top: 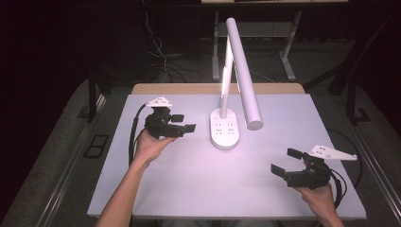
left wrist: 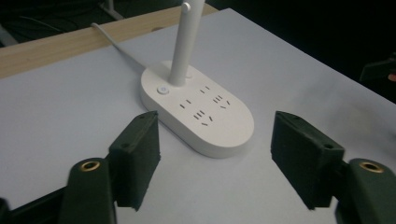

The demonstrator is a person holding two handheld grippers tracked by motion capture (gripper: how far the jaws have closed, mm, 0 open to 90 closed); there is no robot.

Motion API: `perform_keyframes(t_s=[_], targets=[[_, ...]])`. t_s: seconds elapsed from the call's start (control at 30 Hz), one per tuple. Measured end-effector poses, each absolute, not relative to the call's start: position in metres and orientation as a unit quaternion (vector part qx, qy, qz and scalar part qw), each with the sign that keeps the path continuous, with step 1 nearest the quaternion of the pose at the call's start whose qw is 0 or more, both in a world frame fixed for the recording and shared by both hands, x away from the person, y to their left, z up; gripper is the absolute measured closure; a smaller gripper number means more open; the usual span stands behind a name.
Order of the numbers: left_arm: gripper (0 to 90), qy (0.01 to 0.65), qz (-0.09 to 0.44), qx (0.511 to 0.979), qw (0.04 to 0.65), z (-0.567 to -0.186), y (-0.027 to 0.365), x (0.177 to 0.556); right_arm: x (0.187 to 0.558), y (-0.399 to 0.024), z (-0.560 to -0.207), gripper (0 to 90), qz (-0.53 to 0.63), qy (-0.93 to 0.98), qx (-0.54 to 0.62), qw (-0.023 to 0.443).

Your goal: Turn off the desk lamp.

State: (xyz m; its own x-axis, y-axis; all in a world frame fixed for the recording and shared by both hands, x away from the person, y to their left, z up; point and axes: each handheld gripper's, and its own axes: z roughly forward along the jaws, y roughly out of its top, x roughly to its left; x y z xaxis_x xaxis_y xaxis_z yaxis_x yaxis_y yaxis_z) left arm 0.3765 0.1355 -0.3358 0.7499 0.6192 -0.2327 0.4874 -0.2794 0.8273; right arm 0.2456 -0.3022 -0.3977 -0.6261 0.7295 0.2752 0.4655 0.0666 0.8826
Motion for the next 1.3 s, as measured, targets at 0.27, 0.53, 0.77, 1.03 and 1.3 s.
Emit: perform_keyframes(t_s=[0.27,0.53,0.77,1.03,1.3], targets=[[53.8,0.356,0.073,0.797,0.482,-0.327,0.129,0.400,0.245,-0.302,-0.398,0.5,0.542,0.721,0.414,0.120],[62.9,0.360,0.068,0.810,0.458,-0.330,0.116,0.425,0.245,-0.302,-0.398,0.5,0.541,0.722,0.415,0.120],[74.8,0.370,0.060,0.804,0.461,-0.337,0.102,0.441,0.245,-0.304,-0.398,0.5,0.541,0.720,0.417,0.122],[89.6,0.362,0.054,0.813,0.452,-0.342,0.090,0.459,0.245,-0.306,-0.398,0.5,0.543,0.718,0.418,0.122],[90.0,0.375,0.040,0.808,0.453,-0.358,0.075,0.471,0.245,-0.308,-0.398,0.5,0.544,0.716,0.418,0.125]])
